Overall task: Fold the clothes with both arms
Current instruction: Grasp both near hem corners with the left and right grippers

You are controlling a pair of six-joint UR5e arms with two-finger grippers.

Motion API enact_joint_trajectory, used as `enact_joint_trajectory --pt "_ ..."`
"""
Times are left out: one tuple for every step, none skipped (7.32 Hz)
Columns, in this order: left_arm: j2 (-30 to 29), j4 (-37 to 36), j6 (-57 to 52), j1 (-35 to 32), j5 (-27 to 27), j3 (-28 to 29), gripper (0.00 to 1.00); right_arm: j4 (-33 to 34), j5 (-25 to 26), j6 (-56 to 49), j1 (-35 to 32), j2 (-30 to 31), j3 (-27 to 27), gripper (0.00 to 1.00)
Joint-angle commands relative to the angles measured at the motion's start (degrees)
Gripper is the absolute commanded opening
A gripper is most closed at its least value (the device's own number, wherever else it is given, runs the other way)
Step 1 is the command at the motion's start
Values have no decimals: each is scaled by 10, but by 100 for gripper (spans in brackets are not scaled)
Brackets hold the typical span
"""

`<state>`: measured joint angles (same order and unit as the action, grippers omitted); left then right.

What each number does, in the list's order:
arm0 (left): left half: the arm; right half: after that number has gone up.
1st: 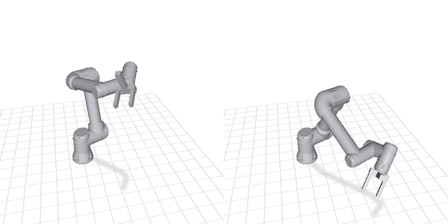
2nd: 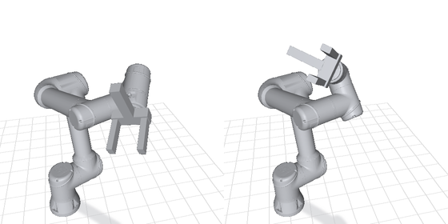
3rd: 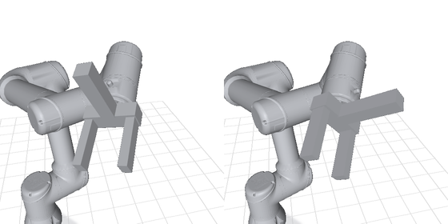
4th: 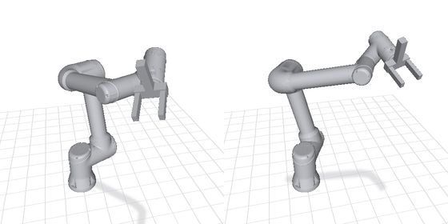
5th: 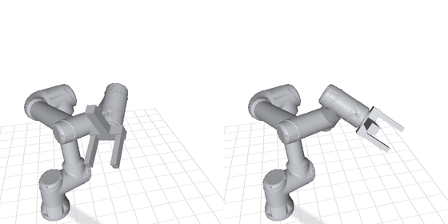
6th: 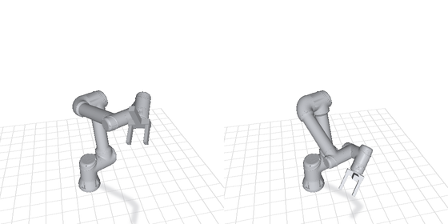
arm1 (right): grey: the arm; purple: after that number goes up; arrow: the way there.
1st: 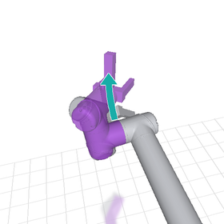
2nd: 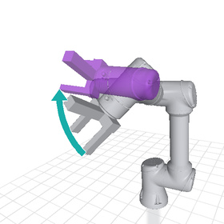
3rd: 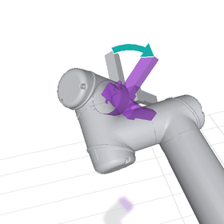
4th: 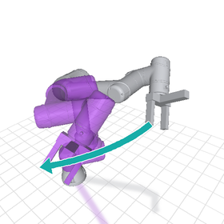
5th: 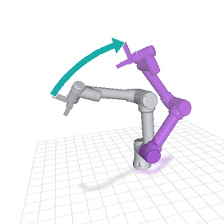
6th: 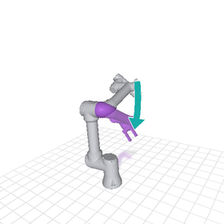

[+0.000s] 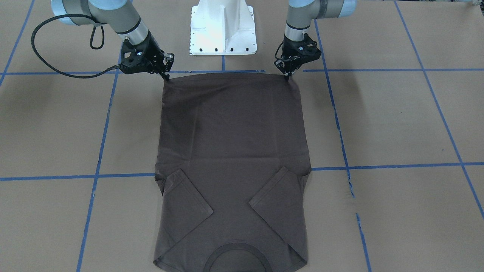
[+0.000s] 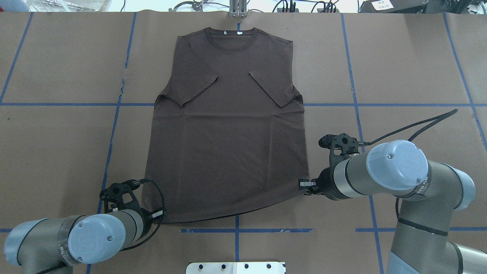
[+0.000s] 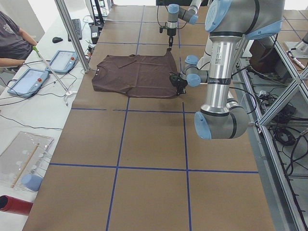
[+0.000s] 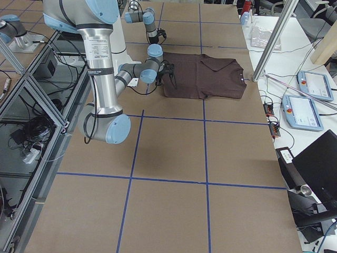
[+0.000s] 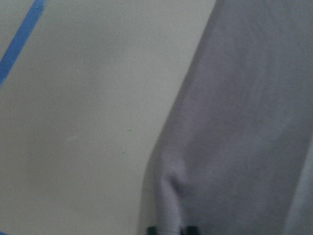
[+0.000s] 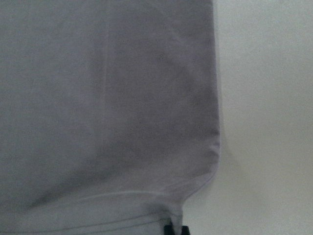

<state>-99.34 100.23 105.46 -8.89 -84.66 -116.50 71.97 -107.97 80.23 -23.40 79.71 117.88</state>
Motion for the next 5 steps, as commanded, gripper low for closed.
enact_joint_trajectory --pt "0 -25 -6 -1 -2 -42 0 0 -10 -2 -2 4 13 0" --pt "1 -57 -8 -1 -3 -77 0 0 -29 -1 -11 16 34 0" --pt "0 -76 -9 2 -3 -104 0 0 -43 -1 -11 46 66 0" --pt "-5 -85 -9 13 -3 -122 0 0 -67 -1 -11 80 103 0" --pt "-11 -96 -9 35 -3 -140 0 1 -82 0 -9 111 130 0"
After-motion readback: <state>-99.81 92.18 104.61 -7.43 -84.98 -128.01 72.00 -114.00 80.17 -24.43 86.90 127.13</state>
